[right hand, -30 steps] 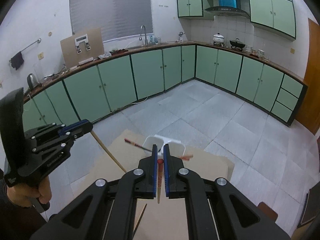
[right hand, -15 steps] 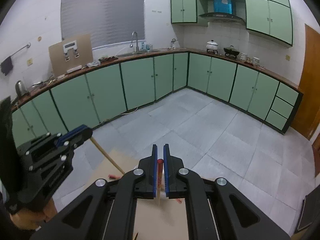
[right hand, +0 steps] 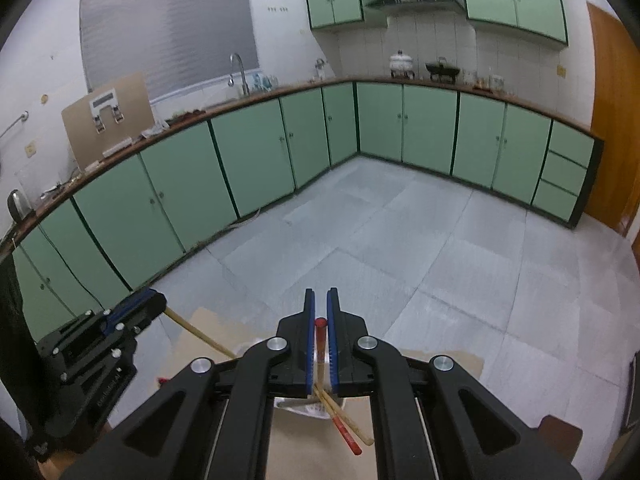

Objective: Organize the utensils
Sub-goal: 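Insert both chopsticks into the holder cups and open both tools, then grasp the red chopstick with the left tool while the right tool grasps the black chopstick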

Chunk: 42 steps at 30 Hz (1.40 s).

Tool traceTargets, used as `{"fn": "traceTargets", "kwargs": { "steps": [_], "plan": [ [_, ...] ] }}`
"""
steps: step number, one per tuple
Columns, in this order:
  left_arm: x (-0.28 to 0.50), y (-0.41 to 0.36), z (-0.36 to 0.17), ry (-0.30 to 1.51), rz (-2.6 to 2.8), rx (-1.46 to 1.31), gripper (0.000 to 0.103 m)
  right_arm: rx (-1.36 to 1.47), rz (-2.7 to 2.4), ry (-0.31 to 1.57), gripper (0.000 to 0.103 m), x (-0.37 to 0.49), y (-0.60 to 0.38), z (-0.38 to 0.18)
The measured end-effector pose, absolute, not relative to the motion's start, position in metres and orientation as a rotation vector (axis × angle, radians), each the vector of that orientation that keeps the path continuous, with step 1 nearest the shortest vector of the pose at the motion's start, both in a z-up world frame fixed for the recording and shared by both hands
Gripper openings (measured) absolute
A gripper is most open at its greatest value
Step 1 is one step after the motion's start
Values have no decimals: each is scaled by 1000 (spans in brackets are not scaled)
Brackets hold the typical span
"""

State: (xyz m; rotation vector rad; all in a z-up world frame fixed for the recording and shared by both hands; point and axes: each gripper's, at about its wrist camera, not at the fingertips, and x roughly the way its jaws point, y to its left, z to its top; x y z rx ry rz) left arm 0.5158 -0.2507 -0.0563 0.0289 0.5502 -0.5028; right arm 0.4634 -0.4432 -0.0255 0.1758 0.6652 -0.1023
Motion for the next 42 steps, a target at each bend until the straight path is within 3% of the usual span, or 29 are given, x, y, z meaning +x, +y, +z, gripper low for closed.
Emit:
{"fn": "traceTargets", "kwargs": {
  "steps": [6, 8, 12, 17, 20, 26, 31, 36, 42],
  "plan": [
    [519, -239, -66, 573, -493, 28, 12, 214, -98, 698, 8, 458, -453, -47],
    [514, -235, -61, 563, -489, 29, 22, 218, -98, 694, 9, 451, -455, -44],
    [496, -220, -45, 533, -494, 37, 32, 236, -92, 654, 10, 421, -462, -31],
    [434, -187, -47, 441, -498, 71, 69, 199, -78, 536, 20, 338, -458, -25],
    [381, -164, -66, 381, -487, 106, 84, 143, -72, 496, 21, 273, -440, -48],
    [287, -126, -124, 404, -484, 104, 92, 80, -44, 573, 22, 151, -372, -168],
    [237, -88, -162, 460, -439, 65, 92, 67, 2, 725, 22, 98, -305, -268],
    [211, -67, -170, 485, -426, 57, 93, -32, 48, 778, 22, 81, -253, -305],
    [196, -55, -169, 486, -437, 15, 93, -63, 38, 745, 23, 92, -233, -305]
  ]
}}
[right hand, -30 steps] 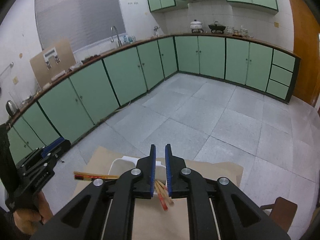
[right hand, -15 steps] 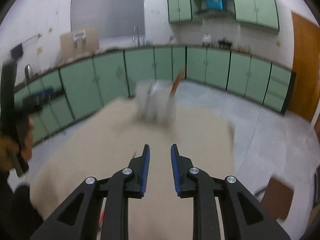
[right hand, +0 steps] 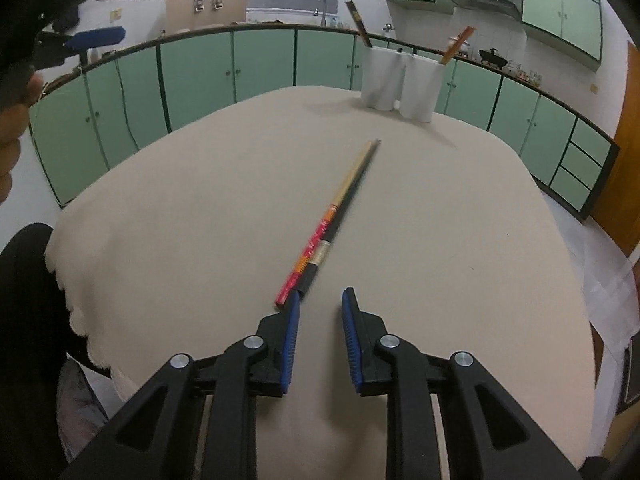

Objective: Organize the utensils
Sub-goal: 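Grasp the red chopstick with the left tool while the right tool grasps the black chopstick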

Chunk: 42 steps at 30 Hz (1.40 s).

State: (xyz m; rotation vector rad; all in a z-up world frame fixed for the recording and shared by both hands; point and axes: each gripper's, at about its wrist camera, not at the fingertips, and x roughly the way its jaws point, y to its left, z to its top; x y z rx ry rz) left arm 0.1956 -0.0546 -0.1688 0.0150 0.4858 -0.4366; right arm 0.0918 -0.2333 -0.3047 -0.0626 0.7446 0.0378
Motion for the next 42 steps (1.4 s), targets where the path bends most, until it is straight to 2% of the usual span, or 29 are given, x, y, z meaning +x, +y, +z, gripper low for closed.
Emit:
{"fn": "traceTargets", "kwargs": {
  "steps": [2, 6, 8, 9, 10, 12, 23, 33, 36, 38, 42],
  "plan": [
    [195, -54, -173, 494, -438, 14, 93, -72, 48, 742, 23, 94, -228, -305],
    [201, -57, -174, 501, -441, 20, 93, -51, 30, 740, 35, 99, -229, -306],
    [200, -57, -178, 507, -443, 15, 93, -39, 20, 738, 36, 99, -233, -307],
    [200, -57, -180, 509, -443, 11, 93, -19, 19, 740, 34, 101, -237, -307],
    [201, -58, -183, 515, -443, 6, 93, -1, 9, 739, 23, 102, -241, -307],
    [201, -59, -190, 531, -439, -1, 93, 13, -6, 739, 8, 103, -248, -307],
    [176, -88, -242, 618, -433, -4, 93, 103, -145, 722, 6, 76, -306, -308],
    [147, -151, -283, 655, -469, 55, 92, 163, -210, 710, 6, 62, -350, -308],
    [143, -165, -294, 671, -473, 77, 82, 149, -202, 704, 6, 59, -348, -309],
    [143, -172, -302, 688, -479, 86, 69, 151, -197, 702, 6, 58, -347, -309],
    [143, -175, -308, 689, -460, 97, 53, 149, -187, 698, 6, 59, -346, -308]
  ]
}}
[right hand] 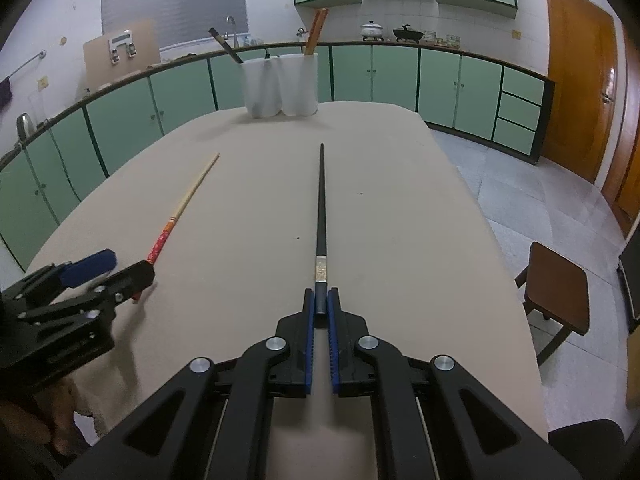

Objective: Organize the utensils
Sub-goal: 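Grasp the red chopstick with the left tool while the right tool grasps the black chopstick, then carry the red chopstick with the left tool while the right tool carries the black chopstick to the holder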

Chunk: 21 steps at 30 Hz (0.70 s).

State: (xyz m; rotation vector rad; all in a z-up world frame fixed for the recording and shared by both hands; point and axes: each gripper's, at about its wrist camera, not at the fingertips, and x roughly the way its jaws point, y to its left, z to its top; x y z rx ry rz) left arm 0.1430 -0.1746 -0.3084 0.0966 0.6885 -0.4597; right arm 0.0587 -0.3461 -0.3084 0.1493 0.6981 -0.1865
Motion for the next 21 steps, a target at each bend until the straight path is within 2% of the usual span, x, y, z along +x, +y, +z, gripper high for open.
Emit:
{"fn": "traceTargets", "kwargs": {
  "steps": [2, 5, 15, 16, 19, 21],
  "plan": [
    [142, -174, -310, 683, -445, 101, 31, 148, -180, 698, 6, 60, -344, -308],
    [141, -171, -311, 673, -427, 90, 8, 142, -170, 700, 6, 63, -339, -309],
    [144, -132, -308, 674, -309, 70, 7, 118, -131, 699, 8, 69, -321, -309],
    [143, -132, -309, 679, -316, 88, 9, 122, -128, 699, 9, 68, -321, -309],
    [138, -134, -307, 677, -359, 142, 22, 144, -135, 700, 9, 65, -324, -309],
    [139, -134, -306, 676, -380, 163, 25, 148, -132, 703, 10, 65, -326, -311]
  ]
}}
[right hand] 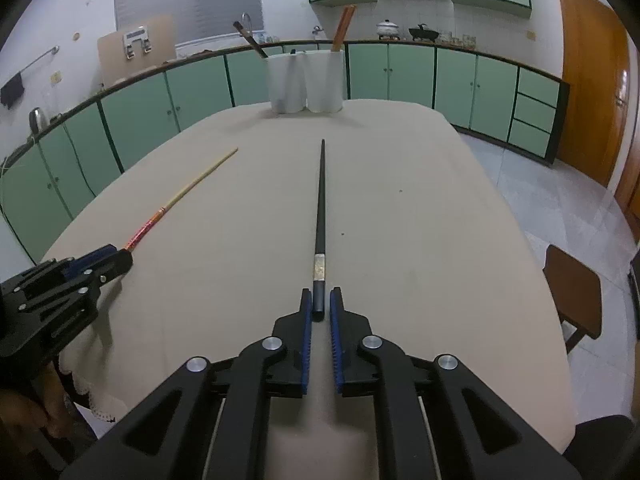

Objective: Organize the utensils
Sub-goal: 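Carry the red chopstick with the left tool while the right tool carries the black chopstick to the holder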

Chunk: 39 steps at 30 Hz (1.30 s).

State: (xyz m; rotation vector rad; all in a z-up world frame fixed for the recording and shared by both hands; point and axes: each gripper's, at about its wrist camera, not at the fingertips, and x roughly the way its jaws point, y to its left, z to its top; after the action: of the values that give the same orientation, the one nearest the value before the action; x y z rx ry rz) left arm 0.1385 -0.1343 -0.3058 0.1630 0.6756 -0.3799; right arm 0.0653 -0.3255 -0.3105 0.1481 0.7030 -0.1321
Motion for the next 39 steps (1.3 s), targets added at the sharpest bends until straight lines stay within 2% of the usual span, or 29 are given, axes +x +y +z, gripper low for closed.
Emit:
{"fn": "traceTargets", "kwargs": {
  "steps": [3, 5, 7, 15, 28, 39],
  "plan": [
    [140, -133, -308, 680, -394, 174, 24, 134, -134, 699, 12, 68, -322, -312],
    [141, -132, -307, 685, -404, 170, 5, 131, -133, 704, 11, 70, -322, -311],
    [143, -132, -305, 693, -421, 168, 5, 138, -133, 710, 7, 70, -322, -309],
    [137, -121, -260, 698, -442, 111, 5, 194, -139, 681, 7, 53, -329, -268],
    [129, -107, -162, 608, -458, 62, 5, 124, -70, 570, 7, 43, -325, -150],
    [138, -113, -113, 587, -501, 59, 5, 77, 7, 618, 7, 72, -321, -114]
  ]
}}
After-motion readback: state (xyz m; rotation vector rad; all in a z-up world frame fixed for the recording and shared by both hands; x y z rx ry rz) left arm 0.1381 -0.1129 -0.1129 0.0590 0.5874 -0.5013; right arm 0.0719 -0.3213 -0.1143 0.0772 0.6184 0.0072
